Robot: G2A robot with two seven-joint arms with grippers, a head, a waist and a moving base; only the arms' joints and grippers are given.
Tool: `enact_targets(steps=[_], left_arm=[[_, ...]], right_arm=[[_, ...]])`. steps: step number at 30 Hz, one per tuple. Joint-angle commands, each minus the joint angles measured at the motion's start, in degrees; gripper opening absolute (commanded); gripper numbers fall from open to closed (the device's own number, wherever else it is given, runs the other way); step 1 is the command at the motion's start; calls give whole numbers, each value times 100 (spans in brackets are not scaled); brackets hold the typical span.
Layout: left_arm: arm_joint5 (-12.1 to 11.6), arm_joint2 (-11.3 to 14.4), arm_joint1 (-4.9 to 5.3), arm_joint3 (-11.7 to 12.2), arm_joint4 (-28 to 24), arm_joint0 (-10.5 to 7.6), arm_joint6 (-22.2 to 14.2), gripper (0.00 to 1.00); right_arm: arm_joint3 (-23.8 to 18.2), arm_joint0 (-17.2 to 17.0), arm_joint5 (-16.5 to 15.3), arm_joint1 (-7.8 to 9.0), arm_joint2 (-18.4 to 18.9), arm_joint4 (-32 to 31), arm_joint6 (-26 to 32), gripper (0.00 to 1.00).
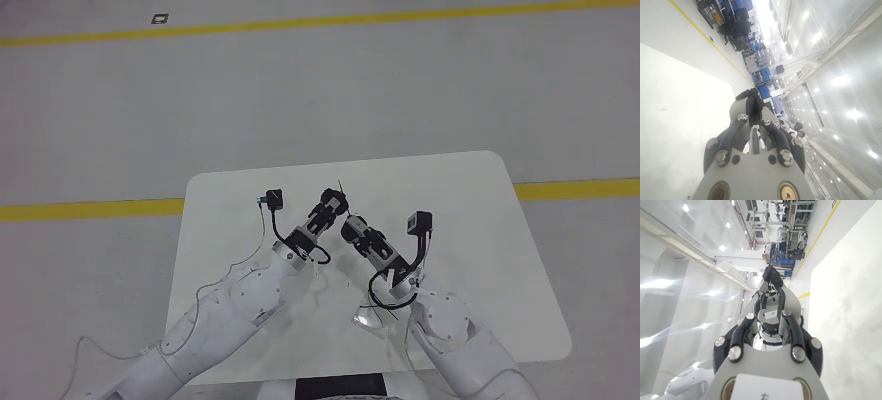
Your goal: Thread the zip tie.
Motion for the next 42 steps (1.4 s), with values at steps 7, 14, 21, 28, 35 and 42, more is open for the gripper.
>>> enact_targets(steps=[7,14,21,28,35,42], left_arm=[[0,0,0,0,0,0,0,0],[0,0,0,0,0,0,0,0],[0,0,0,0,0,0,0,0],[0,0,0,0,0,0,0,0],[0,0,0,0,0,0,0,100],[0,-111,9,-9,-19,48,-68,100]], right_arm=[[-6,-32,0,-21,37,-55,-31,14],[-15,-54,0,-38,67,-98,-41,9],[-11,-64,0,-56,81,-150,-52,0],[-20,-76,0,-71,107,-188,-57,0],[-51,-102,0,-54,283,-118,151,0],[-98,-167,0,7,672,73,678,0]])
